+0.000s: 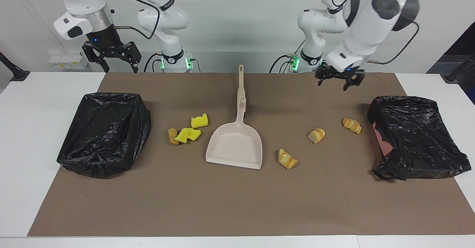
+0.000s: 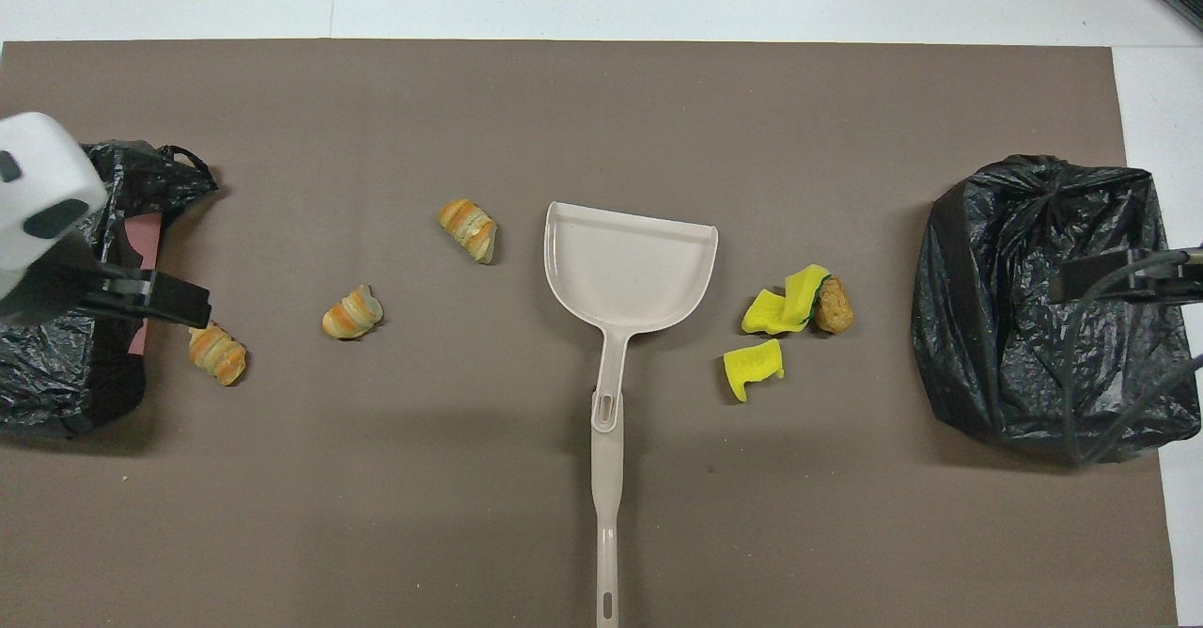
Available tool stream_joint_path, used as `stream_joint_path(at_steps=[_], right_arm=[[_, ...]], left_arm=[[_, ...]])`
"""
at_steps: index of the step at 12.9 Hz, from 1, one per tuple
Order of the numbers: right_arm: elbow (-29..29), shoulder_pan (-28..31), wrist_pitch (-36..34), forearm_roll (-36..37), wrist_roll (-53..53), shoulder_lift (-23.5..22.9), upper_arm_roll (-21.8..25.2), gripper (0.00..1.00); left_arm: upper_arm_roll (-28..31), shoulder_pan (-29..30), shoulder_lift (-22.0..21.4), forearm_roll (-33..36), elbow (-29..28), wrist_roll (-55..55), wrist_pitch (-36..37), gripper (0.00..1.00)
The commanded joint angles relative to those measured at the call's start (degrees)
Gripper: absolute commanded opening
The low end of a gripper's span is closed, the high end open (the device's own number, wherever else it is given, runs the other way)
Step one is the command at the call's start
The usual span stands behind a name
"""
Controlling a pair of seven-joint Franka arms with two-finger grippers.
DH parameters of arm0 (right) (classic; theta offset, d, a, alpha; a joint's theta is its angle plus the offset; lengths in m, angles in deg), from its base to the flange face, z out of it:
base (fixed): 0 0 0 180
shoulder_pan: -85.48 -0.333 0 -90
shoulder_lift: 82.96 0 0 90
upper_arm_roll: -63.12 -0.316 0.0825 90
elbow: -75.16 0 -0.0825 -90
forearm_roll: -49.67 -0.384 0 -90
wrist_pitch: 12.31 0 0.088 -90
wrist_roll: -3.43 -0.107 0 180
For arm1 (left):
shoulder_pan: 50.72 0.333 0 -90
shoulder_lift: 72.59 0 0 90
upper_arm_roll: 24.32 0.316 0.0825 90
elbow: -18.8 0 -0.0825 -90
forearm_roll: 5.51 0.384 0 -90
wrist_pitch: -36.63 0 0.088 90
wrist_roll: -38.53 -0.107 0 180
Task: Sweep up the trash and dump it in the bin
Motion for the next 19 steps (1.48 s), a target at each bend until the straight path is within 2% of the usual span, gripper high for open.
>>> stream_joint_path(at_steps=[1, 3, 5, 8, 12, 15, 18, 19], right_arm=[[1.65, 0.58, 0.78, -0.93, -0.15, 1.38, -0.12, 1.0], [1.12, 0.66, 0.6, -0.93, -0.41, 1.03, 0.05, 1.0], [1.38, 0.58, -0.27, -0.05, -0.06, 1.46, 0.05, 1.0], [4.53, -0.13, 0.25, -0.22, -0.85, 1.91, -0.12, 1.0], [7.09, -0.22, 0.34, -0.31, -0.06, 2.52, -0.12, 1.0], [8.33, -0.22, 0.43, -0.31, 0.03, 3.14, -0.12, 1.0], [8.59, -0.22, 0.34, -0.31, 0.12, 3.14, -0.12, 1.0], [8.59, -0.22, 0.34, -0.31, 0.12, 3.14, -0.12, 1.0]], left_arm=[[0.97, -6.8, -4.12, -1.23, -8.26, 0.33, -5.61, 1.0], [0.97, -11.46, -3.77, -4.12, -11.59, 1.9, -9.29, 1.0], [0.97, -17.6, -3.33, -5.01, -14.41, 9.6, -13.95, 1.0], [0.97, -27.45, -1.05, -5.1, -18.72, 20.24, -22.11, 1.0], [0.89, -36.06, 2.12, -5.19, -21.72, 29.48, -30.04, 1.0], [0.89, -39.95, 4.31, -5.19, -21.81, 33.11, -32.86, 1.0], [0.89, -40.31, 7.82, -5.1, -21.72, 32.94, -35.14, 1.0], [0.89, -40.31, 8.01, -5.1, -21.81, 32.59, -35.5, 0.97]])
